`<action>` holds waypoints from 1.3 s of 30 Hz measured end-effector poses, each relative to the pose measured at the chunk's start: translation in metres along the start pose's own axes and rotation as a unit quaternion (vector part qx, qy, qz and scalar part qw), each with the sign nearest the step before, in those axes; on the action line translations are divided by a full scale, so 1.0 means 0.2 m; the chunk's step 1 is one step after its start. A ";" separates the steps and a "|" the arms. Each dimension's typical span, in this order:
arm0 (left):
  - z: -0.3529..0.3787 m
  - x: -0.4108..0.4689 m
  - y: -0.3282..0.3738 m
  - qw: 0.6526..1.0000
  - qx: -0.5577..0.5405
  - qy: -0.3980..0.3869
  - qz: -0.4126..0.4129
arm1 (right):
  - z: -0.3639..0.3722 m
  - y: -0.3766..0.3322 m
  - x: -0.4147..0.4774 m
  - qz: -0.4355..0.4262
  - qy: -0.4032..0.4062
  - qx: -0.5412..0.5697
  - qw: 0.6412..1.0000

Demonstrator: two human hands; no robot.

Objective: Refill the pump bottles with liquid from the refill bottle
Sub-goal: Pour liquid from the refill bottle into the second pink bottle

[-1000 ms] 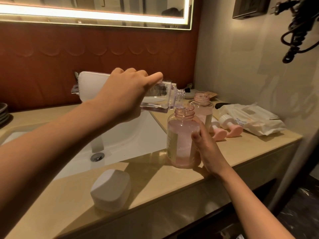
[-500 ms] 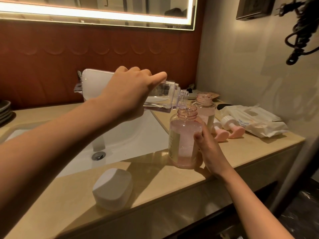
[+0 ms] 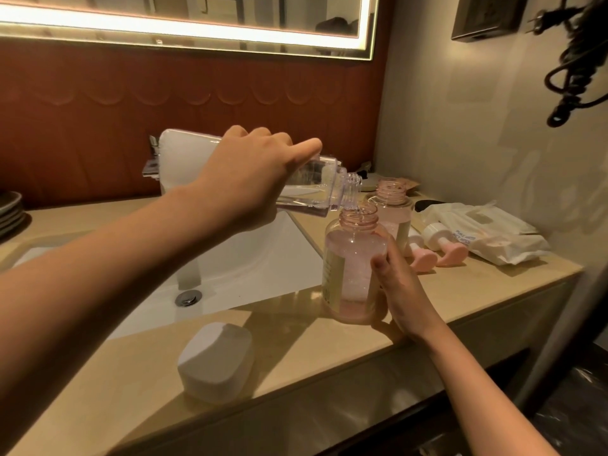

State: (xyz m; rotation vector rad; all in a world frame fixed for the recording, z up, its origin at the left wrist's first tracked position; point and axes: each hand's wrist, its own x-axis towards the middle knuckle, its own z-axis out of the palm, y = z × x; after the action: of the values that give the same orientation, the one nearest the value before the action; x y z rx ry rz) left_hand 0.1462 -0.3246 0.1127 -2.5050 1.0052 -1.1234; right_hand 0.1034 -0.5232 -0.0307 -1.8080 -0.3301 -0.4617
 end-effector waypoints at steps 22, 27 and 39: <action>-0.01 0.01 0.00 1.000 0.014 -0.007 0.005 | 0.00 0.01 0.00 -0.001 0.001 -0.019 1.000; -0.02 0.01 0.00 1.000 0.023 -0.005 0.006 | 0.00 0.01 0.01 0.000 0.006 -0.014 1.000; -0.03 0.02 0.01 0.999 0.031 -0.008 0.009 | 0.00 0.01 0.00 0.012 0.007 -0.013 1.000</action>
State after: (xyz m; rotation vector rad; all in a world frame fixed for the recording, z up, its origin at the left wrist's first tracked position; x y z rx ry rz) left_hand 0.1424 -0.3280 0.1186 -2.4466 0.9722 -1.1110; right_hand 0.1041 -0.5245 -0.0329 -1.8315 -0.2934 -0.4634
